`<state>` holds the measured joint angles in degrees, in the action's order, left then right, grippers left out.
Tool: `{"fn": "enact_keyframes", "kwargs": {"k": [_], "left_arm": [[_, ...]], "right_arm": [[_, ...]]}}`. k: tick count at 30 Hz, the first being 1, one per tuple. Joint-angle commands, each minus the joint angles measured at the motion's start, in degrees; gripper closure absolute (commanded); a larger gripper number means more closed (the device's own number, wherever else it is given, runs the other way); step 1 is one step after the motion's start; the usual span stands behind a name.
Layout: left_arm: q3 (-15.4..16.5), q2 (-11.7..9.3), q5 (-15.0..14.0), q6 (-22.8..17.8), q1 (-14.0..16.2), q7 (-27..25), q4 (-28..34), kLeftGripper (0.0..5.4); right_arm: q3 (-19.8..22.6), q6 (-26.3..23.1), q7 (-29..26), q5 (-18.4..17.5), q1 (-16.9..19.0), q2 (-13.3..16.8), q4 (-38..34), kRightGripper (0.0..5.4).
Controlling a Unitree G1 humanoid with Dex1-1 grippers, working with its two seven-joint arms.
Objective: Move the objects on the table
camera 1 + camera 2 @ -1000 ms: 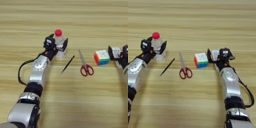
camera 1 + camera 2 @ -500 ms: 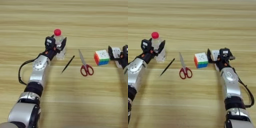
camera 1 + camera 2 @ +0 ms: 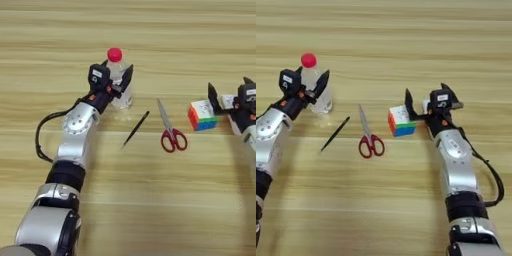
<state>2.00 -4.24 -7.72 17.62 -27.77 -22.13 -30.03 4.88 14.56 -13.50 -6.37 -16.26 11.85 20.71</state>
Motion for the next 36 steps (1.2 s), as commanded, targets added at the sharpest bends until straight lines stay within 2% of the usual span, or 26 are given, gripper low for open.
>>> {"fn": "enact_keyframes", "kwargs": {"k": [1,10,21,29,36], "left_arm": [[-0.32,0.13,-1.44,-2.40,-0.78,-0.38,6.03,2.38],[-3.15,2.10,-2.33,-7.27,1.04,-1.25,13.60,2.38],[-8.64,5.25,-2.08,-11.37,5.55,-2.74,19.27,2.40],[-12.55,6.51,-2.04,-13.09,8.58,-3.88,22.83,2.40],[-14.52,6.44,-2.31,-14.58,10.51,-4.27,26.34,2.40]], "right_arm": [[-2.66,-0.12,-2.70,0.03,2.32,-1.02,-4.72,0.00],[-10.53,-1.04,-10.16,0.59,6.44,-2.10,-12.70,0.00],[-17.60,-0.28,-12.18,4.52,8.15,-2.99,-16.06,0.00],[-18.90,0.28,-11.47,6.21,7.36,-3.62,-14.27,0.00],[-18.91,0.84,-10.65,7.14,6.62,-3.87,-12.51,0.00]]}}
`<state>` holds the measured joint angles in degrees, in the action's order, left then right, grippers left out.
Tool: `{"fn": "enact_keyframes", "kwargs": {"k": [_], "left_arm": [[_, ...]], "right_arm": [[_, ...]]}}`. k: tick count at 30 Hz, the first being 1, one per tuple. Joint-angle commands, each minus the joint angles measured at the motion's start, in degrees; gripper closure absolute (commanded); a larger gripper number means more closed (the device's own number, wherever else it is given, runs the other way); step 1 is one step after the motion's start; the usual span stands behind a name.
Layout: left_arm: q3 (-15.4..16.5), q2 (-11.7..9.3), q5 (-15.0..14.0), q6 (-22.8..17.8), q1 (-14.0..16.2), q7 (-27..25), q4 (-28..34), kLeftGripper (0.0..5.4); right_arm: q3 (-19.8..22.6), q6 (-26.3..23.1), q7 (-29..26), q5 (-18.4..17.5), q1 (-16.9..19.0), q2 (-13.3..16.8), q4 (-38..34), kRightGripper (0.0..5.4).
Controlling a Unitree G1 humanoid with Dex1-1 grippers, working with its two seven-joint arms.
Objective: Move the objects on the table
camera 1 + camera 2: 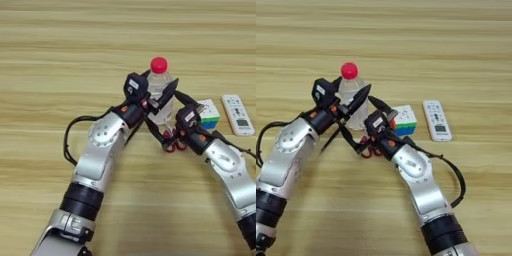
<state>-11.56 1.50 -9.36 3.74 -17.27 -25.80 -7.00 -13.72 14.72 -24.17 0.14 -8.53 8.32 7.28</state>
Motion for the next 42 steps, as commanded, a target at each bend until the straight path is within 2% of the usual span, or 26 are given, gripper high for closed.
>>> {"fn": "enact_keyframes", "kwargs": {"k": [1,15,16,30,40,42], "left_arm": [[-1.10,0.69,-0.73,-0.87,0.16,-0.61,3.62,2.40],[-2.09,1.09,-0.91,-1.74,1.39,-0.54,4.58,2.40],[-2.15,1.08,-0.93,-1.76,1.44,-0.55,4.64,2.40],[-2.54,1.30,-0.74,-1.53,1.79,-0.31,4.06,2.40],[-2.35,1.26,-0.38,-1.48,1.66,0.13,3.53,2.40],[-2.28,1.23,-0.20,-1.67,1.52,0.40,3.26,2.04]], "right_arm": [[-0.28,0.72,0.07,0.69,-1.17,-0.35,1.05,0.00],[0.13,1.03,0.31,0.55,-1.78,-0.71,2.74,0.00],[0.19,1.00,0.33,0.48,-1.85,-0.76,2.83,0.22],[0.96,1.01,0.60,-0.17,-2.07,-0.89,2.83,1.62],[1.46,0.98,1.04,-0.53,-2.51,-0.90,3.45,1.96],[1.63,0.89,1.15,-0.61,-2.63,-0.93,3.51,1.97]]}}
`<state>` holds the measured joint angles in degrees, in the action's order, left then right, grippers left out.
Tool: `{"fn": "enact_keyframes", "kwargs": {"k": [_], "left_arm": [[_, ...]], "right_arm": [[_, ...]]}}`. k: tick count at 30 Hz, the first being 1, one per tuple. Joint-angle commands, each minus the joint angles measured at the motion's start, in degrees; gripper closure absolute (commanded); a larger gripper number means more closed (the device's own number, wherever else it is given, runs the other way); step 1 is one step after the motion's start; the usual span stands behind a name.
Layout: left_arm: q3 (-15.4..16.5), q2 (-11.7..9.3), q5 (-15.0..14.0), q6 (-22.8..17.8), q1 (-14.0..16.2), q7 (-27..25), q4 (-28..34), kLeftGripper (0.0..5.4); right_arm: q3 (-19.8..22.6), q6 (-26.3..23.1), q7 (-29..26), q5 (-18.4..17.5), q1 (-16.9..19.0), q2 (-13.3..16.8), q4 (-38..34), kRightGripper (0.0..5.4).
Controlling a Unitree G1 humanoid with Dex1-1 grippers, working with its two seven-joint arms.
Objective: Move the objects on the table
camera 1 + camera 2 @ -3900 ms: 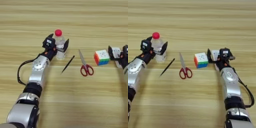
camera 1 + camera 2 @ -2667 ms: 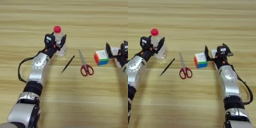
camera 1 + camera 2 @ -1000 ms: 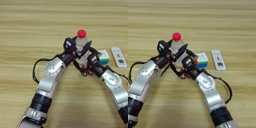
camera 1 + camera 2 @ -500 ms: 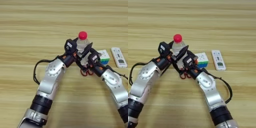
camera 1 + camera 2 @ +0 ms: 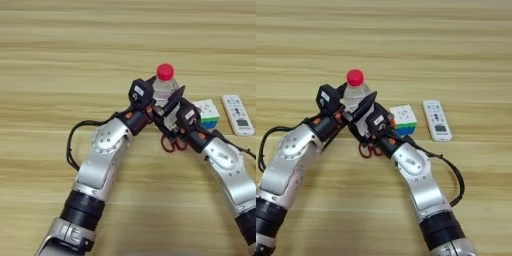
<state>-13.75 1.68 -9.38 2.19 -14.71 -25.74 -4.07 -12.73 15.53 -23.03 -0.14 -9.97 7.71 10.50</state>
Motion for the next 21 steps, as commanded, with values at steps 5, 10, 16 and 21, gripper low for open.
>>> {"fn": "enact_keyframes", "kwargs": {"k": [5,10,16,21], "left_arm": [[-0.48,0.73,-0.12,-0.42,-1.09,-0.07,0.25,1.51],[-0.25,0.37,-0.59,-0.68,-1.13,-0.66,0.69,0.91],[0.04,0.37,-0.89,-0.69,-1.22,-1.00,0.69,0.35],[0.36,0.27,-1.07,-0.59,-1.32,-1.24,0.59,0.00]], "right_arm": [[1.10,0.05,0.41,-0.36,-1.39,-0.46,0.59,2.09],[2.71,0.04,1.58,-0.49,-2.12,-0.63,1.17,2.17],[5.09,0.75,3.94,-0.06,-3.23,-0.56,1.72,2.17],[7.24,0.53,5.21,-0.81,-4.19,-0.36,1.72,2.17]]}}
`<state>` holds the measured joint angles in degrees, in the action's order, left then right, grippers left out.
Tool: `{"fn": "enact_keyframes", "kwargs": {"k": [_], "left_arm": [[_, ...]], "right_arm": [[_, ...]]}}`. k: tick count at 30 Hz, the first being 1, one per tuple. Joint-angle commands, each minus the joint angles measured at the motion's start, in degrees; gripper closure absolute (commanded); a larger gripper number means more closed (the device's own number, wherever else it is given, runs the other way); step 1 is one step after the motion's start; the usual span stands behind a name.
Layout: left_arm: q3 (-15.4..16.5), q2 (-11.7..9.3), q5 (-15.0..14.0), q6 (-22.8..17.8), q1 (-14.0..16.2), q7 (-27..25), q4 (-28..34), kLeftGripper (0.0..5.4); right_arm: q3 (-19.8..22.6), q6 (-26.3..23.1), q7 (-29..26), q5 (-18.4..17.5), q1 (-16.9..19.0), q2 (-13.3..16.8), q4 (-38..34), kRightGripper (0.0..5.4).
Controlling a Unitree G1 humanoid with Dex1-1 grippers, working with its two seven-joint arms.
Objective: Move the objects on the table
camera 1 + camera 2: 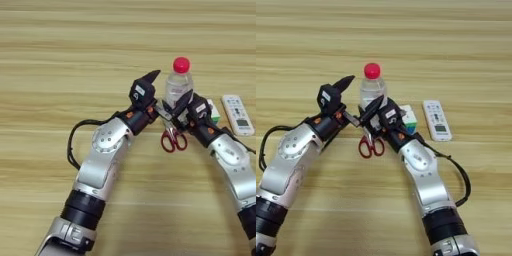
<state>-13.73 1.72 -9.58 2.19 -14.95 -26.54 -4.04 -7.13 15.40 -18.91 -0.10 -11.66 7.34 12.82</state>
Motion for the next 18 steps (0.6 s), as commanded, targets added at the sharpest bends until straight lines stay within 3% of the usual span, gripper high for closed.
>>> {"fn": "enact_keyframes", "kwargs": {"k": [1,9,18], "left_arm": [[0.51,0.18,-0.93,-0.57,-1.13,-0.47,0.51,0.00],[2.78,-0.16,-1.36,0.17,-1.97,0.02,-0.26,0.00],[7.70,-0.46,-1.85,2.38,-3.76,3.19,-1.69,0.00]], "right_arm": [[2.17,0.57,1.29,-1.05,-2.69,0.08,-0.70,2.17],[7.43,-0.12,4.19,-2.28,-4.69,1.40,-0.18,2.17],[13.46,-1.23,8.13,-3.29,-6.30,3.17,2.02,2.17]]}}
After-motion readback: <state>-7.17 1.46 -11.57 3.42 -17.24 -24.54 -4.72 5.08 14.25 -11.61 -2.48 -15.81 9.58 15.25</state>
